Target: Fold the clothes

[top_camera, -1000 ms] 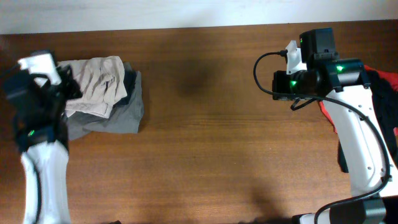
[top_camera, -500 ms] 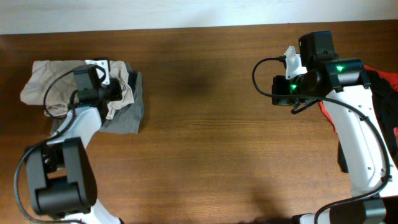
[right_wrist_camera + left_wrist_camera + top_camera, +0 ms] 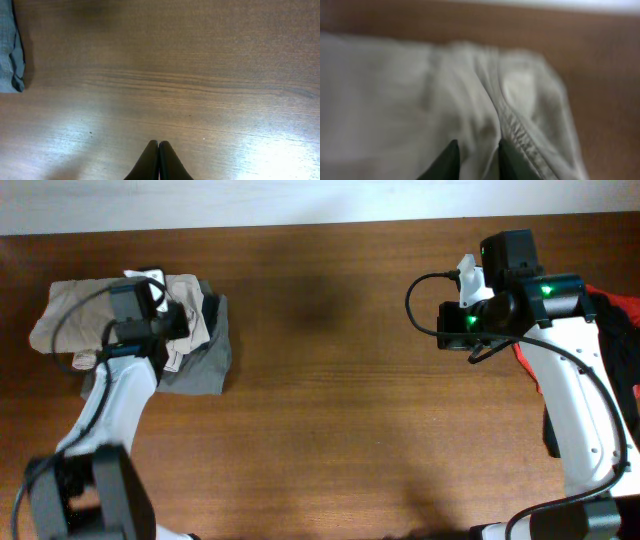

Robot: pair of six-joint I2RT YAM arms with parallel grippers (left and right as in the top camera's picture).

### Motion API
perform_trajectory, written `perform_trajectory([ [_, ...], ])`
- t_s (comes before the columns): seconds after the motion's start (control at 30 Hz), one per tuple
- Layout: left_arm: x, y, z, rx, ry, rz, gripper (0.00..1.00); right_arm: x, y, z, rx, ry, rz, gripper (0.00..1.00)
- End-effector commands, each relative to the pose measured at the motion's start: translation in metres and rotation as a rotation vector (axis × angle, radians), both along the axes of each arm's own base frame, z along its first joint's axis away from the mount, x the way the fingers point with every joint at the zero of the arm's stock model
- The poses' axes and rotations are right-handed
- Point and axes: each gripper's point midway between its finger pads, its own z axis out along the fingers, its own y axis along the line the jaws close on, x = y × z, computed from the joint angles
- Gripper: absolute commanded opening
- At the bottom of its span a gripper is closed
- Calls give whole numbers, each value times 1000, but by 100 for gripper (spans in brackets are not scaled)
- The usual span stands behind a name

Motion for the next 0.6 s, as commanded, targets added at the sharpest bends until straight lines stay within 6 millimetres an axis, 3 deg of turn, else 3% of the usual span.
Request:
perform_trajectory([
  [0.0, -12, 30, 62, 88, -128, 124, 29, 0, 1, 0, 12, 1, 2, 6],
  [0.07, -15, 44, 65, 100, -138, 160, 29, 0, 1, 0, 12, 1, 2, 6],
  [0.17, -13, 62, 50, 98, -113, 196, 29, 0, 1, 0, 13, 1, 2, 6],
  [0.3, -4, 74, 2, 76, -31, 203, 31, 0, 1, 0, 13, 2, 2, 6],
  [0.47, -13, 63, -73, 18, 156, 161, 29, -2, 7, 2, 48, 8, 15, 6],
  [0.57, -21, 55, -89, 6, 222, 144, 28, -2, 7, 2, 47, 7, 15, 7],
])
